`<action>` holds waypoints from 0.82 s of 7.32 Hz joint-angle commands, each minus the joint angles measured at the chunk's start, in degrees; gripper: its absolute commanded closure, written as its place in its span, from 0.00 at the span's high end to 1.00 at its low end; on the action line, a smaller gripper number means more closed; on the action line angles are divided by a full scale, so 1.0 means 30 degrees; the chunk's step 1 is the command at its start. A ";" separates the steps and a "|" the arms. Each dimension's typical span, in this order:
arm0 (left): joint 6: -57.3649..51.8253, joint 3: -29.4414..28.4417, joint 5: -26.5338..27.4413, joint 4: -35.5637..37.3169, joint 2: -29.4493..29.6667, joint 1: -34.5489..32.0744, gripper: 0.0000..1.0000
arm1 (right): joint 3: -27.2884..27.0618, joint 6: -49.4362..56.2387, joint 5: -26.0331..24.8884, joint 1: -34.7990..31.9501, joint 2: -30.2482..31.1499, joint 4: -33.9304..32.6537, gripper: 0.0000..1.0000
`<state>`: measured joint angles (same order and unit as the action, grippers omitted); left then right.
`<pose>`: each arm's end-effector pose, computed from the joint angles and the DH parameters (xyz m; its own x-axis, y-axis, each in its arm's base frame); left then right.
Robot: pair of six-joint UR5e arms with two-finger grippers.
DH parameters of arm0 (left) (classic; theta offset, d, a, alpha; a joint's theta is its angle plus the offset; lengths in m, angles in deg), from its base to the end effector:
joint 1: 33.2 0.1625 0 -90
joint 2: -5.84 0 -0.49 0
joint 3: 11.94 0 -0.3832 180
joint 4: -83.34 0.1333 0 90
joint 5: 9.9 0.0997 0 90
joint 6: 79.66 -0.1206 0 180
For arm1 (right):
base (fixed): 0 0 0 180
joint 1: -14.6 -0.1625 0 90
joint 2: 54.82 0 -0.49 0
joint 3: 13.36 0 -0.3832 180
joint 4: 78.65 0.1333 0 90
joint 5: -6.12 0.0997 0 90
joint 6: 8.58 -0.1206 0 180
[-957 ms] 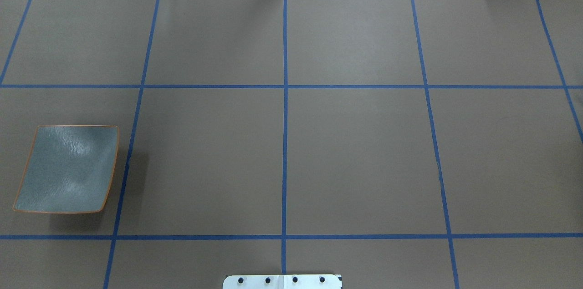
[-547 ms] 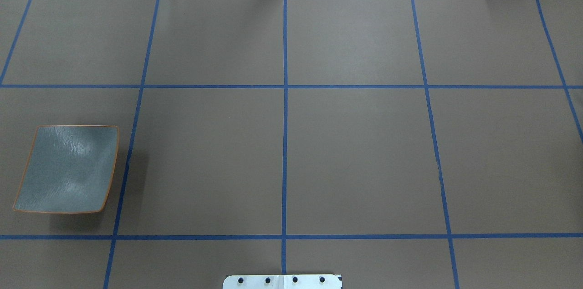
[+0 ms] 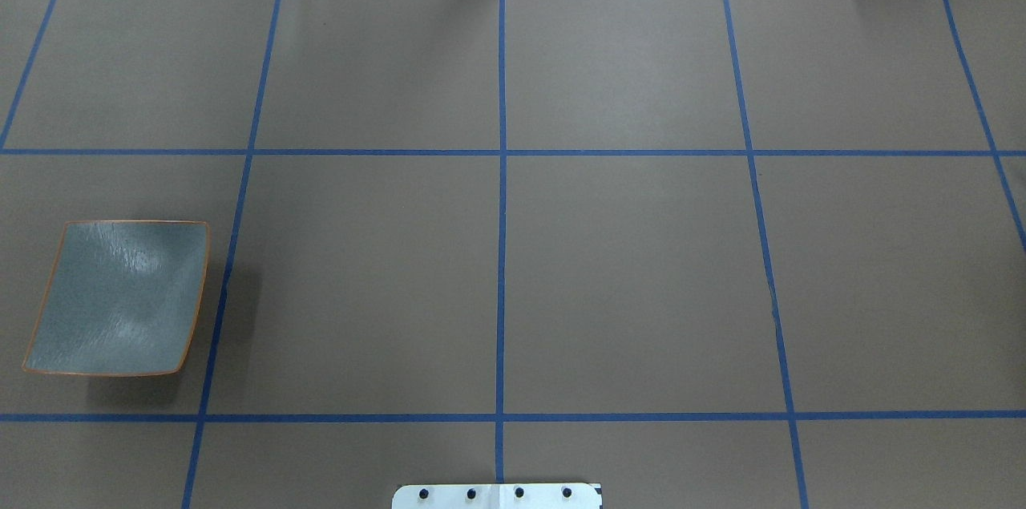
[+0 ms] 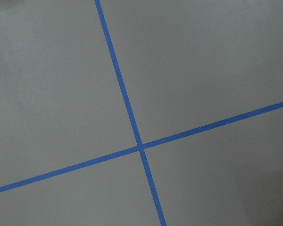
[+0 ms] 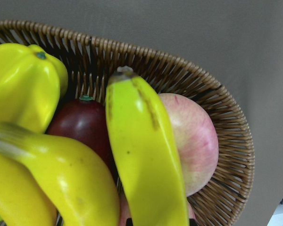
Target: Transfer all bananas from basket to plate
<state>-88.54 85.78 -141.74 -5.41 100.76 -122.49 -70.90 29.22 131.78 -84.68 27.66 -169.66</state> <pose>-0.0463 -0.5320 0.6352 0.7325 0.2906 -0.6156 -0.1267 0.9467 0.2961 0.1361 -0.4422 0.9416 0.6900 -0.2414 0.6824 0.3517 0.9358 -0.0245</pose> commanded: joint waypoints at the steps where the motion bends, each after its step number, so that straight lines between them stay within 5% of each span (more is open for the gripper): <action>1: 0.0000 0.0006 0.0000 0.0022 0.0000 0.0000 1.00 | -0.0213 -0.0002 0.0299 -0.0041 -0.0189 -0.0421 0.00; 4: 0.0000 -0.0023 0.0000 0.0051 0.0030 0.0000 1.00 | -0.3599 0.0057 0.0389 -0.1850 -0.0509 -0.4190 0.00; 6: 0.0029 -0.0052 -0.0551 0.0400 0.0204 0.0029 1.00 | -0.4286 -0.0205 0.1755 -0.2414 -0.2495 -0.6599 0.00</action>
<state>-88.52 85.69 -142.15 -4.90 100.98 -122.44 -82.22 29.11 134.15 -90.96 23.46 -185.25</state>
